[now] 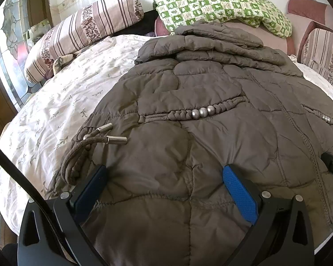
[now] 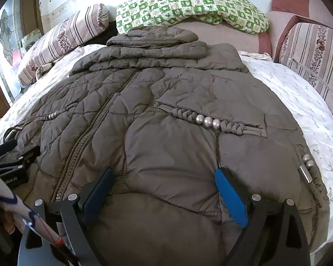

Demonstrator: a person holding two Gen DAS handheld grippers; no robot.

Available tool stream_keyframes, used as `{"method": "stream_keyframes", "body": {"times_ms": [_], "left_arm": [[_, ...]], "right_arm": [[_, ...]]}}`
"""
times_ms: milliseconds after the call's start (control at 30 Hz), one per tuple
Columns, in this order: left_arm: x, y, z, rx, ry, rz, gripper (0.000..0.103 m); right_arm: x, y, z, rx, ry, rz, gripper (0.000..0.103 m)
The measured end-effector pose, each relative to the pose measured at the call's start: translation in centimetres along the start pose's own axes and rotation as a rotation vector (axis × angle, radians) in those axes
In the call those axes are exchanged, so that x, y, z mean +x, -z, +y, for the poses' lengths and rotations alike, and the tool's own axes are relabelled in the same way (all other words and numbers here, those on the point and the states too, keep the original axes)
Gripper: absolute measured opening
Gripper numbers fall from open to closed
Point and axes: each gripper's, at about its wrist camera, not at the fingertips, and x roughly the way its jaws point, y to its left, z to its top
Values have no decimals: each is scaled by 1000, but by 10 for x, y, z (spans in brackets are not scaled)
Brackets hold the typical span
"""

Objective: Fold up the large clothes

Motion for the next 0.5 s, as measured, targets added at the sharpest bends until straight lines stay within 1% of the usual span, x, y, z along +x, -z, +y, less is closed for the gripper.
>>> {"method": "stream_keyframes", "body": {"times_ms": [267, 500], "left_arm": [[-1, 5, 0, -9, 1, -36, 103], [-2, 7, -3, 5, -10, -58, 103]], "right_arm": [[1, 2, 4, -35, 20, 6, 96], [0, 1, 4, -43, 22, 13, 96]]}}
